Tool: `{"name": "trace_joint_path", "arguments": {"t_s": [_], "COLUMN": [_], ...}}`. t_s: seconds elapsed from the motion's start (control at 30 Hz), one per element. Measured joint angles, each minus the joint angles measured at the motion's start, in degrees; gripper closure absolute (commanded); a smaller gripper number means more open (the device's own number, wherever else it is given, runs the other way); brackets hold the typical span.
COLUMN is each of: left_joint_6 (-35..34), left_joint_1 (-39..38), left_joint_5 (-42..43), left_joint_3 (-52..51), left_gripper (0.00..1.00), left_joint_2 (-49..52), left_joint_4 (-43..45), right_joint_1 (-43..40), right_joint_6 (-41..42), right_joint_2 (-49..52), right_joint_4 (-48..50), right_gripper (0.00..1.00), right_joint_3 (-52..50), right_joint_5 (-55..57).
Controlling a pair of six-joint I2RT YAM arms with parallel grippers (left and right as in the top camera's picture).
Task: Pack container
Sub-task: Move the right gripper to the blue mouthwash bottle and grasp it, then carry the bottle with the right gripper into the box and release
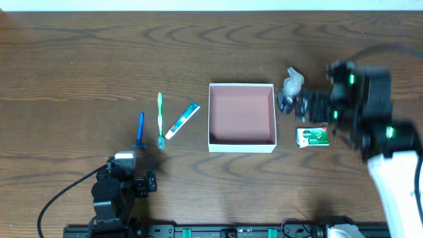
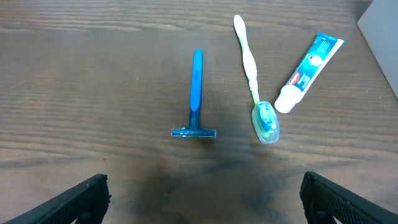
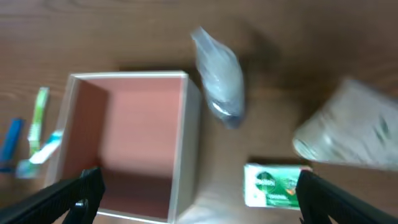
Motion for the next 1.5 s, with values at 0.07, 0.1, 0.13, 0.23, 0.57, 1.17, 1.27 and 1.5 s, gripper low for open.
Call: {"name": "trace_joint_path", "arguments": {"t_s": [0.07, 0.1, 0.13, 0.23, 0.57, 1.17, 1.27, 1.5], "left_joint_6": [0.0, 0.0, 0.0, 0.0, 0.0, 0.0, 0.0, 0.0], "left_joint_1": [0.0, 0.0, 0.0, 0.0, 0.0, 0.0, 0.0, 0.0], "left_joint_5": [0.0, -0.02, -0.02, 0.0, 0.0, 0.0, 0.0, 0.0], "left_joint_3": [0.0, 0.0, 0.0, 0.0, 0.0, 0.0, 0.0, 0.0], "left_gripper": [0.02, 0.02, 0.02, 0.02, 0.02, 0.02, 0.02, 0.02], "left_joint_2": [0.02, 0.02, 0.02, 0.02, 0.02, 0.02, 0.02, 0.02], "left_joint_4": [-0.02, -0.02, -0.02, -0.02, -0.02, -0.02, -0.02, -0.02], "right_joint_1": [0.0, 0.0, 0.0, 0.2, 4.07, 4.42, 4.52, 4.57], "right_joint_6": [-0.22, -0.35, -0.66, -0.85, 0.13, 3.93, 4.0, 4.15], "right_joint_2": [4.79, 6.56, 8.17, 13.31, 28.44, 35.69, 35.69, 35.65], "right_joint_4": [-0.7, -0.68, -0.5, -0.74, -3.08, -0.63, -0.61, -0.66], "right_gripper": [0.01, 0.06, 0.09, 0.11, 0.07, 0.46, 0.51, 0.71], "right_joint_3": [5.62, 7.54, 9.07, 12.48, 13.51, 13.51, 13.51, 13.64], "right_joint_5": [-1.57, -1.99, -2.32, -2.12, 7.54, 14.14, 14.14, 14.51]}}
